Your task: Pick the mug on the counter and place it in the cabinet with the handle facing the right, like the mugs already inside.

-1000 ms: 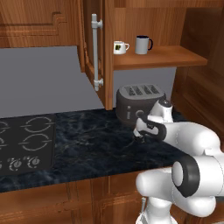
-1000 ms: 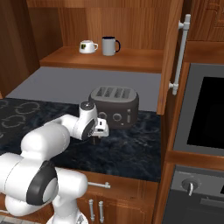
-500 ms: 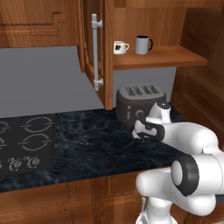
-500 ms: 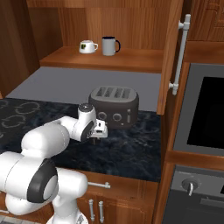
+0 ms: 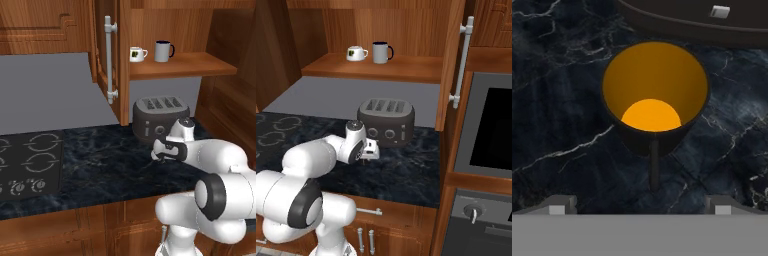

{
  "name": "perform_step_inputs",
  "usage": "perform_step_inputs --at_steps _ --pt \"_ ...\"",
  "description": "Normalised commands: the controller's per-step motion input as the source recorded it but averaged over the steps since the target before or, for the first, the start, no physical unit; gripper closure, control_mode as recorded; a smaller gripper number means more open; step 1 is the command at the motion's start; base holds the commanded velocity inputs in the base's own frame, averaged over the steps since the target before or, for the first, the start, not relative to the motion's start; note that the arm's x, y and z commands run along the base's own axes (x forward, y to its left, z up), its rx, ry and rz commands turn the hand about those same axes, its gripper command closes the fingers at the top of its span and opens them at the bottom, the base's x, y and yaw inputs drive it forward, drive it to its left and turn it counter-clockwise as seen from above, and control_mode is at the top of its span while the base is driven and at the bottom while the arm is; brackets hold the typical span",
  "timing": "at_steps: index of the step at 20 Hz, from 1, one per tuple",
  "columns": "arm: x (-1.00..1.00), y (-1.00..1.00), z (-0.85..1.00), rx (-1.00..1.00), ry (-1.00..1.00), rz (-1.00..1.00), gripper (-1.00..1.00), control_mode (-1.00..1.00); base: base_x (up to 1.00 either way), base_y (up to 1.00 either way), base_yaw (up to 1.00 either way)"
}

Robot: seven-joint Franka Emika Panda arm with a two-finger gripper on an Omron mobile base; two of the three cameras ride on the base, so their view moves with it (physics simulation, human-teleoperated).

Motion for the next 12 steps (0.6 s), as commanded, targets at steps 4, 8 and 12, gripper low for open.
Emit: perform_step_inputs --at_steps 4,8,12 --pt "0.11 -0.02 -0.09 0.0 0.0 0.0 -1.0 -1.0 0.0 0.0 0.0" --pt "0.08 -0.03 -0.06 0.0 0.0 0.0 -1.0 -1.0 0.0 0.0 0.0" --pt "0.09 0.0 -0.1 0.0 0.0 0.0 -1.0 -1.0 0.0 0.0 0.0"
